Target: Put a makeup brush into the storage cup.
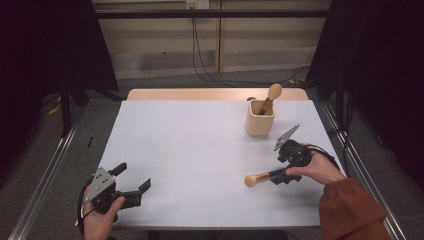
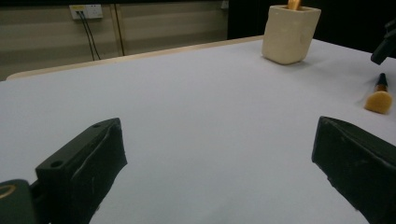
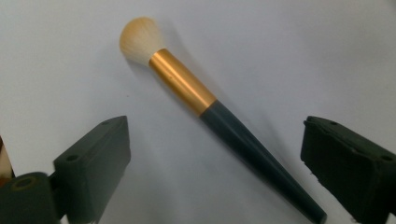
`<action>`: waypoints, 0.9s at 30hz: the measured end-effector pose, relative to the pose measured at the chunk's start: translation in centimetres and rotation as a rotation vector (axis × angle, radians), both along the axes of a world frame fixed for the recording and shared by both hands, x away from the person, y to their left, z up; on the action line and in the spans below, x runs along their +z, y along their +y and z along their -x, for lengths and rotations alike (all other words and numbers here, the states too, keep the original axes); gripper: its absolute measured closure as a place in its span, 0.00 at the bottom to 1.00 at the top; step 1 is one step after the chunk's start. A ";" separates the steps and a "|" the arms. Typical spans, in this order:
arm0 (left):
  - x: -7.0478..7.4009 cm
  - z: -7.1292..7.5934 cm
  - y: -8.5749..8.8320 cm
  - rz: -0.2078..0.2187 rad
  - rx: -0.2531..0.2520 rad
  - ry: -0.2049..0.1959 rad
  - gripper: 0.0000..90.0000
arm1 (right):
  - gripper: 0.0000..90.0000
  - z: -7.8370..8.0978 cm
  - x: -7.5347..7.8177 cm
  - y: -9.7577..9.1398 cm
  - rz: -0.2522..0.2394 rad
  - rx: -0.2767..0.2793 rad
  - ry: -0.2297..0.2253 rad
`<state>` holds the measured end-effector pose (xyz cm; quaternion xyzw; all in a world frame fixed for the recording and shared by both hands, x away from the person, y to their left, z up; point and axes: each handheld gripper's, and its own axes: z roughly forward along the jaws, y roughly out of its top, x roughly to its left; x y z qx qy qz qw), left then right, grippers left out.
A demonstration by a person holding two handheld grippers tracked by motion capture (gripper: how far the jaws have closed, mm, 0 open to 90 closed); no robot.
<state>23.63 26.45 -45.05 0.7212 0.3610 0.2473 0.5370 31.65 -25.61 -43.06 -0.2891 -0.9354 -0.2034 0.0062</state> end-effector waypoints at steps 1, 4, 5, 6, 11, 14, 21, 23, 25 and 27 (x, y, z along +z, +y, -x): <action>0.0 0.0 0.0 -0.001 0.001 0.000 0.03 | 0.11 0.0 -0.2 0.4 0.011 0.021 0.000; 0.0 0.1 -0.1 -0.005 0.002 -0.002 0.03 | 0.09 0.0 -0.6 1.3 0.038 0.046 0.013; 0.0 0.1 -0.1 -0.005 0.002 -0.001 0.03 | 0.10 -0.1 -0.7 1.4 0.046 0.053 0.010; 0.0 0.0 -0.1 -0.006 0.001 0.000 0.03 | 0.09 -0.1 -0.9 1.7 0.055 0.051 0.012; 0.0 0.0 -0.1 -0.009 -0.004 -0.001 0.03 | 0.13 -0.5 -1.3 2.6 0.104 0.096 0.005; 0.0 0.0 -0.1 -0.010 -0.005 -0.001 0.03 | 0.22 -0.7 -1.4 3.1 0.116 0.133 0.015; 0.0 0.0 -0.1 -0.005 -0.006 -0.004 0.03 | 0.31 -0.9 -1.6 4.4 0.156 0.200 0.005; 0.0 0.0 -0.1 -0.007 -0.006 -0.004 0.03 | 0.38 -0.9 -1.9 4.7 0.163 0.214 0.001; 0.0 0.0 0.0 -0.006 -0.002 -0.004 0.03 | 0.40 -0.9 -2.1 4.8 0.175 0.227 0.000; 0.0 0.0 0.0 -0.005 -0.002 -0.004 0.03 | 0.44 -0.8 -2.1 5.0 0.189 0.232 -0.010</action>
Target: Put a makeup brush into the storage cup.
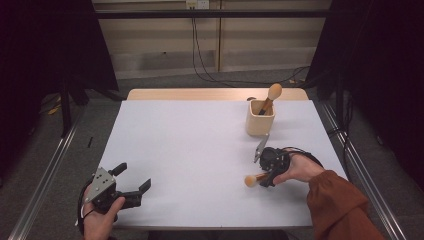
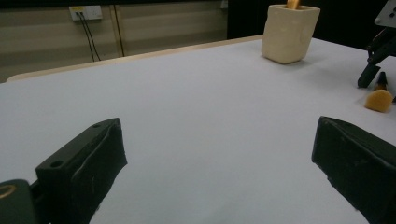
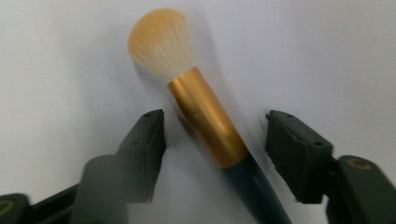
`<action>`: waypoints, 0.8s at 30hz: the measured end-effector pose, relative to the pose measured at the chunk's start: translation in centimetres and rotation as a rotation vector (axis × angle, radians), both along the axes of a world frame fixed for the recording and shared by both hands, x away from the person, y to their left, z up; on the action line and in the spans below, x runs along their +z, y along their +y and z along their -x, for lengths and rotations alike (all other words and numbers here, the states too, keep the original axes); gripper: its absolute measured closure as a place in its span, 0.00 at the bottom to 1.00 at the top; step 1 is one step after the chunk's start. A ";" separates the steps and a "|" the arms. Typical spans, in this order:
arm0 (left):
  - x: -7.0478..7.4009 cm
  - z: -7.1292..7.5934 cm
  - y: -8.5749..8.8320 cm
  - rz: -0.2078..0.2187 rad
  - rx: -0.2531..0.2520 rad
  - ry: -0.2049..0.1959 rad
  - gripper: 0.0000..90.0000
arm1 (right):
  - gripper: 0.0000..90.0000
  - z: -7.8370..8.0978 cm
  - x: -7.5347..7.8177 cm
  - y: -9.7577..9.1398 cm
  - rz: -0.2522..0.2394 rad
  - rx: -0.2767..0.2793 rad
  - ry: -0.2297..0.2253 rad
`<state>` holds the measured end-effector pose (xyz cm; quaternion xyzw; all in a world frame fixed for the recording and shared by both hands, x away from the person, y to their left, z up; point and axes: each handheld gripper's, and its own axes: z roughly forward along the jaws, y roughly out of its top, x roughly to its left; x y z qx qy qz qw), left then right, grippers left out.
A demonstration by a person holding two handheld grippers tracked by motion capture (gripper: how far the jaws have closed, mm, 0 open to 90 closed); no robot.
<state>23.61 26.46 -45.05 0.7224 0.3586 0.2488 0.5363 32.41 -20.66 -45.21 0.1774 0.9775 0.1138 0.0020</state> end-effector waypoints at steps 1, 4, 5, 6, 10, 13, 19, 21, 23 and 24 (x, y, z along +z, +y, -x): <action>0.0 0.0 0.0 0.000 0.001 0.001 0.03 | 0.49 0.1 0.1 0.0 0.004 -0.007 -0.002; 0.0 0.0 0.0 -0.006 -0.005 -0.001 0.03 | 0.55 0.0 0.1 0.2 0.009 0.009 0.000; 0.0 -0.1 -0.1 -0.005 -0.004 0.000 0.03 | 0.57 0.0 0.1 0.3 0.012 0.016 0.001; 0.0 -0.1 0.0 -0.008 -0.005 0.001 0.03 | 0.58 0.0 0.1 0.3 0.011 0.019 0.003; -0.1 -0.1 -0.1 -0.008 -0.004 0.003 0.03 | 0.65 0.1 0.3 0.7 0.035 0.033 0.005; -0.1 -0.1 -0.2 -0.011 -0.009 0.001 0.03 | 0.69 0.3 0.3 0.9 0.040 0.039 -0.001; -0.1 -0.1 -0.2 -0.013 -0.013 0.001 0.03 | 0.79 0.5 0.4 1.1 0.045 0.041 0.005; -0.1 -0.1 -0.2 -0.014 -0.014 0.001 0.03 | 0.82 0.5 0.4 1.1 0.042 0.040 0.005; -0.1 -0.1 -0.2 -0.014 -0.014 0.001 0.03 | 0.82 0.5 0.4 1.0 0.038 0.037 0.006; -0.1 -0.1 -0.2 -0.014 -0.014 0.001 0.03 | 0.83 0.4 0.4 1.0 0.032 0.038 0.007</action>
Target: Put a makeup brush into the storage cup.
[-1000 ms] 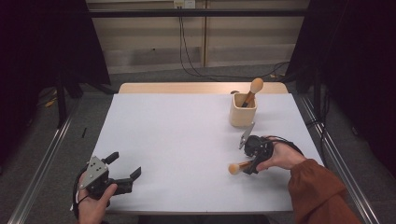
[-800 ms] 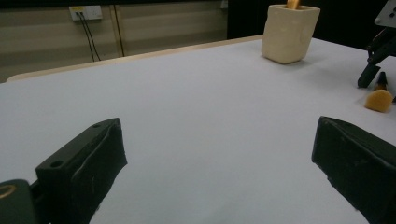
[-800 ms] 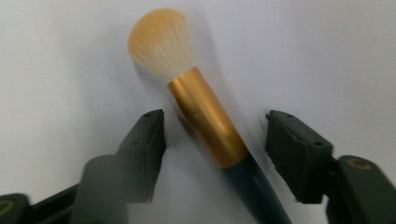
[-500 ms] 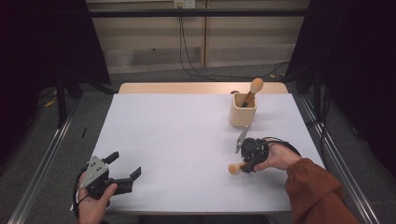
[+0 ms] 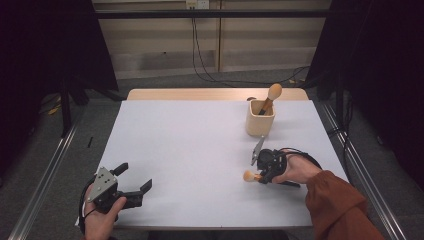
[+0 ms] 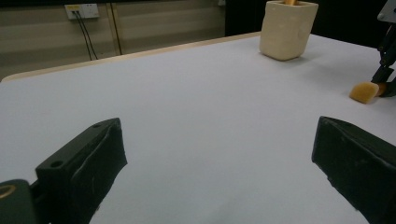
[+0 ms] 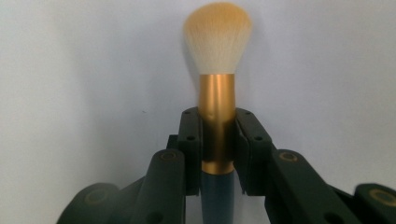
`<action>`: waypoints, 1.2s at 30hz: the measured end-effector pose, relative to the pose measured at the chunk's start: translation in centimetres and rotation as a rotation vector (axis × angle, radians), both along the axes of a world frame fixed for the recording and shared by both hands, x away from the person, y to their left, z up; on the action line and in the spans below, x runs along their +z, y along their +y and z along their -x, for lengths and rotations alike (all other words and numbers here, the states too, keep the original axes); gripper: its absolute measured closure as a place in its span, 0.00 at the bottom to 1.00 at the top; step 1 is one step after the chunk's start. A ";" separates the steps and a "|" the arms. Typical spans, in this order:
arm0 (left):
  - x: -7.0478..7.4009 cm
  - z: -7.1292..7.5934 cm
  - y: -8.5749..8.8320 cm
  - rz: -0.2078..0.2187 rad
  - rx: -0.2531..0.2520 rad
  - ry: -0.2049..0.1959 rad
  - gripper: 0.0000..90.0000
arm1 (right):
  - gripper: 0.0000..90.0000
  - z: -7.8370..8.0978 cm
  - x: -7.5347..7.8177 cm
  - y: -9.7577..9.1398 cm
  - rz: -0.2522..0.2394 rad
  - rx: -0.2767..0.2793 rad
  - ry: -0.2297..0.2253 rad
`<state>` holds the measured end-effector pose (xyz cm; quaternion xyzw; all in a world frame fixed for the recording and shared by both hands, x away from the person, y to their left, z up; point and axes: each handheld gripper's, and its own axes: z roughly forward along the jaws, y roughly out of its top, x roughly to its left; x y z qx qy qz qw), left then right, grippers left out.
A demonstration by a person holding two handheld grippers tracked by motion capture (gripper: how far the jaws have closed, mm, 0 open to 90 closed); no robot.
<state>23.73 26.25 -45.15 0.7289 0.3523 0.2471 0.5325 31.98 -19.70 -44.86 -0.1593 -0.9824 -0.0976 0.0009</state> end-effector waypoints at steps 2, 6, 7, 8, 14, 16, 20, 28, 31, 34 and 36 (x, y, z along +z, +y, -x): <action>0.0 0.0 0.0 0.001 0.002 0.002 0.03 | 0.83 0.0 0.0 -0.1 -0.011 -0.009 0.005; -0.1 0.0 0.0 0.004 0.004 0.004 0.03 | 0.83 0.2 0.0 -0.2 -0.018 -0.011 -0.009; -0.1 0.0 0.0 0.003 0.004 0.005 0.03 | 0.83 0.2 0.0 -0.3 -0.025 -0.012 -0.011; -0.1 -0.1 0.1 0.001 0.003 0.003 0.03 | 0.83 0.2 0.0 -0.3 -0.026 -0.020 -0.009; -0.1 0.0 0.1 0.003 0.006 0.003 0.03 | 0.83 -0.1 0.0 -0.5 -0.036 -0.055 0.005; -0.1 0.0 0.0 0.008 0.004 0.002 0.03 | 0.83 -0.3 0.1 -0.7 -0.045 -0.072 0.010; -0.1 -0.1 0.1 -0.001 0.001 0.003 0.03 | 0.83 -0.6 0.9 -1.4 -0.104 -0.120 -0.002; -0.1 0.0 0.1 0.003 0.008 0.003 0.03 | 0.83 -0.6 2.3 -2.4 -0.174 -0.195 -0.057; 0.0 0.0 0.1 0.003 0.007 0.002 0.03 | 0.83 -0.6 2.7 -2.8 -0.205 -0.223 -0.076; 0.0 0.0 0.1 0.004 0.007 0.002 0.03 | 0.83 -0.7 3.1 -3.3 -0.255 -0.268 -0.091; 0.0 0.0 0.1 0.004 0.008 0.002 0.03 | 0.83 -0.8 3.3 -3.7 -0.296 -0.325 -0.097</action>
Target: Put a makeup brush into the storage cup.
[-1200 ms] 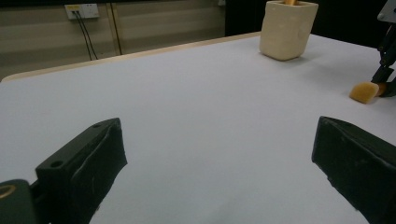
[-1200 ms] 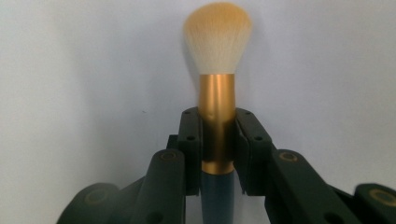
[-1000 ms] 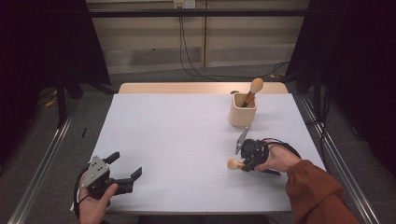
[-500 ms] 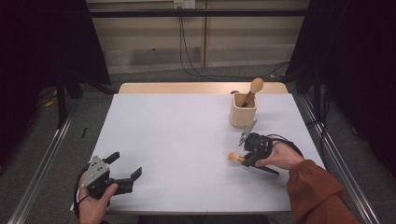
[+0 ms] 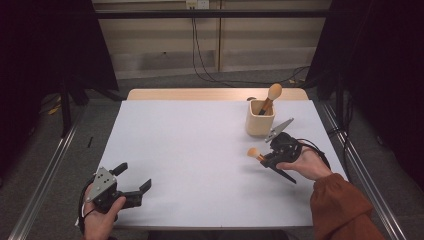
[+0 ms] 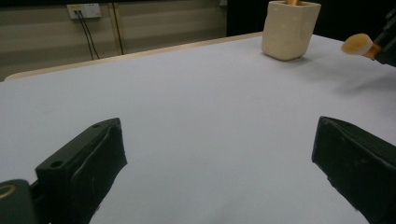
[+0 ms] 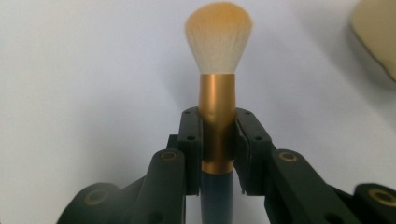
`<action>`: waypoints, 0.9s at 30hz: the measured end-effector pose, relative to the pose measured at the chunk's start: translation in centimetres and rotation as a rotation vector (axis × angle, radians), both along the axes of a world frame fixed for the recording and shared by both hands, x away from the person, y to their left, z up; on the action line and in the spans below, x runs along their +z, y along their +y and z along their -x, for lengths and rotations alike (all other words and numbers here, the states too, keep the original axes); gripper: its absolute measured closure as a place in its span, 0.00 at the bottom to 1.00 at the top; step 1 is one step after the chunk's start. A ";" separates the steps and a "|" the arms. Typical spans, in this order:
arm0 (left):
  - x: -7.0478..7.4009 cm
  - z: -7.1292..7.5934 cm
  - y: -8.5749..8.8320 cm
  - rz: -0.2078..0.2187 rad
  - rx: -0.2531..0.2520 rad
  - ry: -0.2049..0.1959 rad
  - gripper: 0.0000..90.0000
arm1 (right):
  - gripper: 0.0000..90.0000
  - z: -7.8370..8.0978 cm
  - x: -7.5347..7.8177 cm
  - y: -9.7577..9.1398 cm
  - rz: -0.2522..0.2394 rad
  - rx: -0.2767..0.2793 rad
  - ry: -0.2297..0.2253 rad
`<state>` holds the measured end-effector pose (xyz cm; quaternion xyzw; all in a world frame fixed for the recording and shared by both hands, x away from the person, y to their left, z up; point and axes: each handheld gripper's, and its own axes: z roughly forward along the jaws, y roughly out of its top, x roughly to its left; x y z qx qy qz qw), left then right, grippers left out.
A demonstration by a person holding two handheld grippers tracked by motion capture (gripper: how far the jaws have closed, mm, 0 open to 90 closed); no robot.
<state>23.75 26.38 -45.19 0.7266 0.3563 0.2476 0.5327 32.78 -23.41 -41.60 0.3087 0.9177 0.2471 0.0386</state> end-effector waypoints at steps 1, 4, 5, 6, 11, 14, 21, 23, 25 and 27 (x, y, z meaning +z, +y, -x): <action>0.0 0.0 0.0 0.000 0.000 0.000 0.03 | 0.83 0.0 0.1 -0.2 -0.015 -0.027 -0.008; 0.0 0.0 0.0 -0.002 -0.001 0.000 0.03 | 0.83 0.1 0.2 -0.6 -0.052 -0.072 -0.030; 0.0 0.0 0.0 -0.002 -0.001 0.000 0.03 | 0.83 0.1 0.3 -0.7 -0.057 -0.084 -0.036; 0.0 0.0 0.0 -0.001 -0.002 0.000 0.03 | 0.83 0.2 0.4 -0.8 -0.062 -0.091 -0.043; 0.0 0.0 0.0 0.002 -0.001 0.001 0.03 | 0.83 0.4 0.7 -1.1 -0.107 -0.177 -0.068; 0.0 0.0 0.0 0.005 0.003 0.002 0.03 | 0.83 0.5 0.8 -1.4 -0.150 -0.224 -0.094; 0.0 0.0 0.0 0.000 0.000 0.000 0.03 | 0.83 1.6 1.2 -1.6 -0.266 -0.229 -0.182; 0.0 0.0 0.0 0.000 -0.001 0.000 0.03 | 0.83 1.8 1.2 -1.6 -0.297 -0.241 -0.206; 0.0 0.0 0.0 0.000 -0.001 0.000 0.03 | 0.83 2.0 1.2 -1.7 -0.310 -0.253 -0.235; 0.0 0.0 0.0 -0.001 0.001 0.000 0.03 | 0.83 2.1 1.1 -1.8 -0.325 -0.269 -0.247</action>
